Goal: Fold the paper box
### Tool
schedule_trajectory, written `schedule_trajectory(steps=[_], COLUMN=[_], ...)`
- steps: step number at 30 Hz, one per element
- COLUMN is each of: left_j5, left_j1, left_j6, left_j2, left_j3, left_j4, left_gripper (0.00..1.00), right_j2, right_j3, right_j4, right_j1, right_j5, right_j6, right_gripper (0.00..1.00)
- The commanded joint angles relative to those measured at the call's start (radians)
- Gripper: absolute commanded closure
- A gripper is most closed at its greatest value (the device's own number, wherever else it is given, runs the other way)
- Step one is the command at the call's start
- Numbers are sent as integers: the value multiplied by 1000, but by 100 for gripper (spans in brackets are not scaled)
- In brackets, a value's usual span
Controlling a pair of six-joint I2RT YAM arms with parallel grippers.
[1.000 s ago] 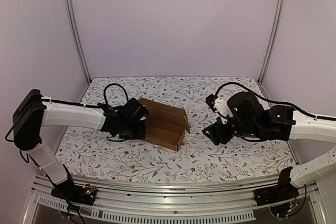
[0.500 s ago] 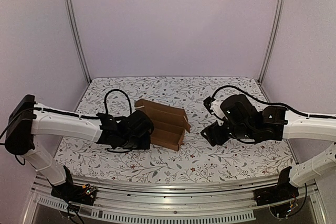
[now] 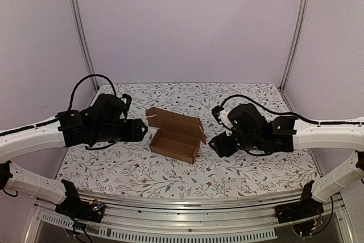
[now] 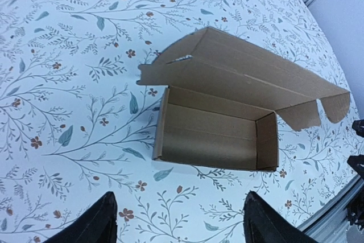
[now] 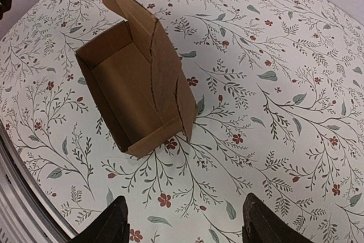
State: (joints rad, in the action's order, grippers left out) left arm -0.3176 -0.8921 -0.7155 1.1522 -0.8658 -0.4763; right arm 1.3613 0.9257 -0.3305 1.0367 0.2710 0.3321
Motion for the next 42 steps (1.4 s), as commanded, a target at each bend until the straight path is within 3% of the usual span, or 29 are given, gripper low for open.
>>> schedule_trajectory(steps=[1,6,11,25,28,36,40,42], left_j5=[194,261,338,354,374,369,380,397], left_j1=[141,216,286,399,431,504,526,526], left_j6=[135,169,187,210,211,183,168,171], left_j2=[-26,-14,50,285,326,454,519,554], left_j3=[45,52,62,15,-5,-110,-179,-219], left_j4=[-13,16,87,267,289,296,289,292], left_gripper=[24,19,18,25,29,57,68,73], right_j2=[57,124,173,185,181,128,75,52], right_j3=[55,85,92,86,79,24,-34,-54], right_j4=[66,100,132,142,142,139,139,140], right_j1=[-25,-57,-65,-91,-93,-94,-100,-110], right_j5=[-52,-107,-141,-168,-176,-170,-112,-94], right_j6=[-5,-19,-22,-21,-25,-17,-3,7], right_gripper=[34,42,43,43,43,52,62,74])
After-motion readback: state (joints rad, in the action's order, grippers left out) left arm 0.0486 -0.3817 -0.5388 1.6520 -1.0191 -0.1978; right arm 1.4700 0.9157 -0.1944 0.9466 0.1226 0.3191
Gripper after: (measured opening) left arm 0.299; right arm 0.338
